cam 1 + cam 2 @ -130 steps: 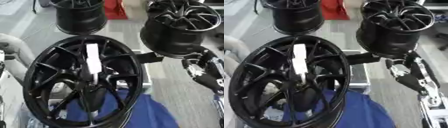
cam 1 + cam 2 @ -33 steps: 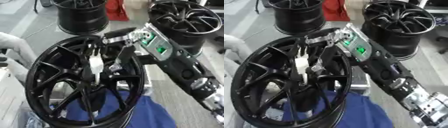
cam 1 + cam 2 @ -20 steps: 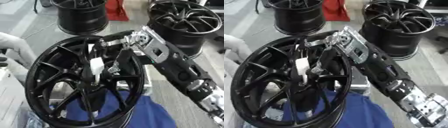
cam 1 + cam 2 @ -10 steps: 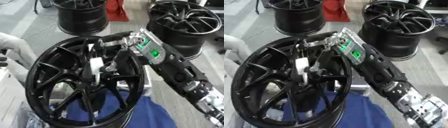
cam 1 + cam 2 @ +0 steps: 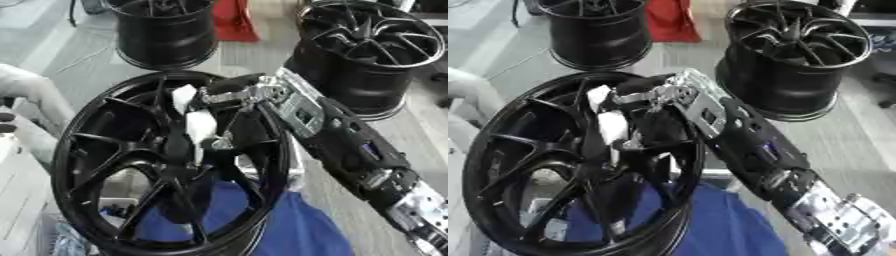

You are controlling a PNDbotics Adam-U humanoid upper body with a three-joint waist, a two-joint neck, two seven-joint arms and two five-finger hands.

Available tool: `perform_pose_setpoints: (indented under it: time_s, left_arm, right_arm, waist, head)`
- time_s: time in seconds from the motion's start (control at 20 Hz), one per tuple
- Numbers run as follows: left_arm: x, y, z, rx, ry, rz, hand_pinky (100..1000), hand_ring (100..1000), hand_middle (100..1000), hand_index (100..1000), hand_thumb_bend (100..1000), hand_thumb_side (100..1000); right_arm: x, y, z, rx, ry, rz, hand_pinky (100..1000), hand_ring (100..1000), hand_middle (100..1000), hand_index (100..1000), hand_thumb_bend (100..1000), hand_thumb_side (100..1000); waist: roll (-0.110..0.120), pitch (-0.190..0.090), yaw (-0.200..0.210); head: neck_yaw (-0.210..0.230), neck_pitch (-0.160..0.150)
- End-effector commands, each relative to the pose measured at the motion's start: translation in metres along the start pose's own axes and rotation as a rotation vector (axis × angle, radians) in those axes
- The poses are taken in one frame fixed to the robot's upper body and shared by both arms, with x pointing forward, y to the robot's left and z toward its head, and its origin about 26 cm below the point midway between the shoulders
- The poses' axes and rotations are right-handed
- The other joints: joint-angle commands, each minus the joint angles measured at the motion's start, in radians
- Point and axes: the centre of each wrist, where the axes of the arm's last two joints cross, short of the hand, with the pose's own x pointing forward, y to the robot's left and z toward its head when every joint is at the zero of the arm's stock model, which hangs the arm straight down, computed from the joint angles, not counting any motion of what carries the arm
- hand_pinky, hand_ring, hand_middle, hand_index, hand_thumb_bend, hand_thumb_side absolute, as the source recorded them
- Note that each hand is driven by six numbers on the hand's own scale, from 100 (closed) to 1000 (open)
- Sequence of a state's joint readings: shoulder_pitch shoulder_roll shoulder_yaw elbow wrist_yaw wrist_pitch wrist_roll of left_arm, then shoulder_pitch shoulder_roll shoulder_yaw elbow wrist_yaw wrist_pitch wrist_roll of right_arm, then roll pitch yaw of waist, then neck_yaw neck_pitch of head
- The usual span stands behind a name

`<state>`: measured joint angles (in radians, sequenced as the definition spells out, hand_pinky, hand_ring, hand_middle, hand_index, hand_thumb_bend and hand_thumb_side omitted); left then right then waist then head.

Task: Pull the pin out of the wheel hub.

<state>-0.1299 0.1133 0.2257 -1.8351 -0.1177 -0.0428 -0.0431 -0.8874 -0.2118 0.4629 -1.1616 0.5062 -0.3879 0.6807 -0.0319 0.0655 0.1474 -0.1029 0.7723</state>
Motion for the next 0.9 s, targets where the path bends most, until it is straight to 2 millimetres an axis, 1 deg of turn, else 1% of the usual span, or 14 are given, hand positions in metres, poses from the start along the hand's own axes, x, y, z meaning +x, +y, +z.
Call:
perform_pose_setpoints:
  time_s: [0.05,0.15,0.2,0.25,0.45,0.55,0.65,0.75,0.85,0.9]
  left_arm:
    - [0.006,0.002,-0.004,-0.005,-0.026,-0.006,610,623,654,855,122,623]
    - [0.006,0.002,-0.004,-0.004,-0.025,-0.007,610,623,654,855,121,623]
    - [0.006,0.002,-0.004,-0.004,-0.025,-0.007,610,623,654,855,121,623]
    - [0.006,0.003,-0.004,-0.004,-0.025,-0.008,610,623,654,855,121,623]
    - [0.005,0.003,-0.003,-0.004,-0.021,-0.011,611,623,654,855,121,623]
    - [0.005,0.004,-0.003,-0.002,-0.019,-0.014,611,623,654,855,120,624]
    - [0.004,0.006,-0.002,0.004,-0.016,-0.021,611,623,654,855,121,624]
    - [0.004,0.008,-0.002,0.010,-0.013,-0.027,611,622,653,855,121,624]
    - [0.004,0.010,-0.001,0.017,-0.010,-0.035,611,622,653,854,122,624]
    - [0.004,0.011,-0.001,0.021,-0.009,-0.037,611,622,653,854,122,624]
  right_arm:
    - [0.008,-0.022,0.006,-0.076,-0.017,0.051,553,522,502,616,108,231]
    - [0.015,-0.031,0.009,-0.104,-0.041,0.058,557,529,509,623,112,233]
    - [0.019,-0.038,0.012,-0.116,-0.054,0.061,560,533,514,627,100,383]
    - [0.024,-0.044,0.014,-0.124,-0.066,0.065,562,535,515,628,113,235]
    - [0.040,-0.075,0.031,-0.147,-0.093,0.091,570,544,523,636,114,242]
    - [0.044,-0.090,0.048,-0.177,-0.086,0.096,573,547,526,638,116,245]
    - [0.046,-0.101,0.073,-0.213,-0.063,0.102,579,553,530,644,119,251]
    - [0.046,-0.107,0.104,-0.250,-0.022,0.107,586,560,536,651,123,255]
    - [0.041,-0.105,0.146,-0.306,0.059,0.105,587,561,538,652,134,258]
    - [0.037,-0.099,0.168,-0.344,0.111,0.092,586,561,538,651,140,257]
  waist:
    - [0.003,-0.012,0.000]
    - [0.002,-0.013,-0.001]
    - [0.002,-0.014,-0.001]
    - [0.001,-0.014,-0.002]
    - [-0.001,-0.019,-0.006]
    - [-0.004,-0.021,-0.011]
    - [-0.008,-0.024,-0.018]
    - [-0.012,-0.025,-0.026]
    - [-0.016,-0.027,-0.036]
    - [-0.018,-0.027,-0.040]
  head:
    - [-0.005,-0.002]
    - [-0.006,-0.002]
    - [-0.006,-0.002]
    - [-0.006,-0.002]
    - [-0.007,-0.002]
    - [-0.004,-0.002]
    - [0.004,-0.002]
    - [0.012,-0.002]
    - [0.017,-0.002]
    - [0.020,-0.002]
